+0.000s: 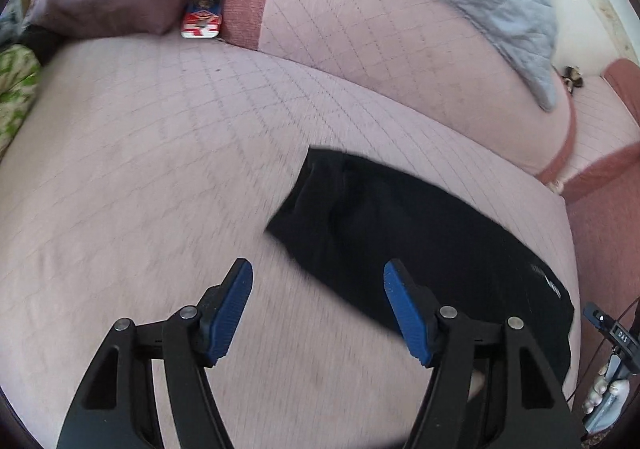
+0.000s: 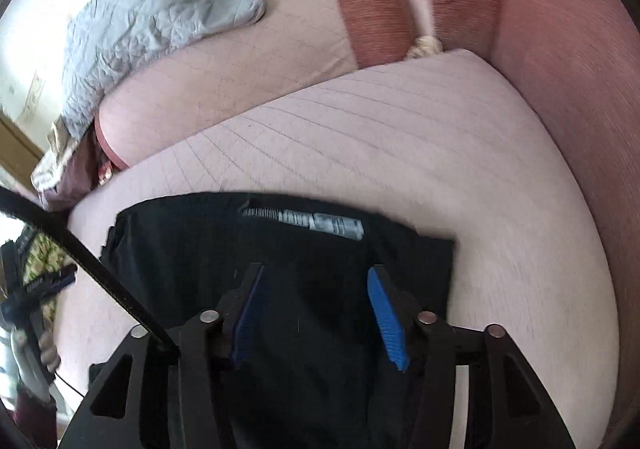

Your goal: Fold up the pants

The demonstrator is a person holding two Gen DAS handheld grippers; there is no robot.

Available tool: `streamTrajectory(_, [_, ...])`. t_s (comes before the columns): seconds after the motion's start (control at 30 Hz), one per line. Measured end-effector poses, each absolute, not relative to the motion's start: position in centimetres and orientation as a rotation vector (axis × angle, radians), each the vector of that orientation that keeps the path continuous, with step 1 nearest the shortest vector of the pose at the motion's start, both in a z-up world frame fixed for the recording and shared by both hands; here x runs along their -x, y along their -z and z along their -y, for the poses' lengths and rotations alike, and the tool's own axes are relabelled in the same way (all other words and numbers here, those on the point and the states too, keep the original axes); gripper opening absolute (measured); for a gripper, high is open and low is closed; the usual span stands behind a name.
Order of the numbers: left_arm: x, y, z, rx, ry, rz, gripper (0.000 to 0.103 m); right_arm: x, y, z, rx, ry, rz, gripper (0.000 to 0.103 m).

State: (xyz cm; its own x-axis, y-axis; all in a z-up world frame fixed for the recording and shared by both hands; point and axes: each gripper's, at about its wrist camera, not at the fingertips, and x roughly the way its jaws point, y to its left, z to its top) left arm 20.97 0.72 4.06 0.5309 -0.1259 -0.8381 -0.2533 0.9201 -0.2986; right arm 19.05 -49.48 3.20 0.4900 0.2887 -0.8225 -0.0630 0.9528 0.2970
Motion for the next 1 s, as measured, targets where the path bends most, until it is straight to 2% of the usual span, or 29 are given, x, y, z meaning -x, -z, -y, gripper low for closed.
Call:
streamTrajectory(0.2, [-27.6,-2.1,-1.3,0.4,-0.075,-1.021,0.067,-25.7,-0.3,46.5,-0.063,-0.28,-1.131,0.06])
streamTrajectory(0.37, [-31.5,0.3,-1.2,0.365,0.0,-1.084,0.068,-28.4,1.7,44.8,-0.021,-0.323,-1.177,0.06])
streamTrajectory(0.4, [-31.8,0.6,-0.7,0.336,0.017,-1.09,0.071,-28.8,2.2,44.5,-0.015,-0.335,-1.19,0.06])
streamTrajectory(0.47, [-32.1,0.7,0.5,0.265,0.049,-1.077,0.089,-29.4,2.7,43.7,0.009,-0.351,-1.205,0.06])
streamTrajectory(0.53, [-32.3,0.9,1.8,0.199,0.05,-1.082,0.09,-29.6,2.8,42.9,0.051,-0.359,-1.192,0.062])
streamTrajectory(0.57, [-32.2,1.0,2.5,0.162,0.047,-1.083,0.086,-29.5,2.8,42.7,0.054,-0.367,-1.188,0.062])
streamTrajectory(0.6, [-32.0,1.0,3.1,0.114,0.038,-1.084,0.077,-29.4,2.7,42.6,0.052,-0.37,-1.187,0.058])
streamTrajectory(0.63, [-31.6,0.8,3.7,0.08,0.029,-1.075,0.05,-29.2,2.6,42.3,0.049,-0.383,-1.185,0.041])
streamTrajectory(0.67, [-31.3,0.4,3.9,0.088,0.063,-1.07,0.012,-28.9,2.4,42.3,0.049,-0.395,-1.183,0.033])
streamTrajectory(0.7, [-30.9,0.1,3.9,0.125,0.116,-1.08,0.012,-28.6,2.2,42.1,0.066,-0.391,-1.176,0.024])
streamTrajectory(0.73, [-30.4,-0.2,3.9,0.137,0.118,-1.081,0.012,-28.2,2.0,42.1,0.087,-0.378,-1.169,0.01])
streamTrajectory(0.8, [-29.1,-1.2,4.2,0.094,0.09,-1.052,0.012,-27.5,1.5,42.6,0.061,-0.355,-1.155,0.006])
streamTrajectory(1.0, [-24.4,-4.5,4.1,0.108,0.084,-0.996,0.012,-24.0,-1.1,41.8,0.123,-0.291,-1.089,0.004])
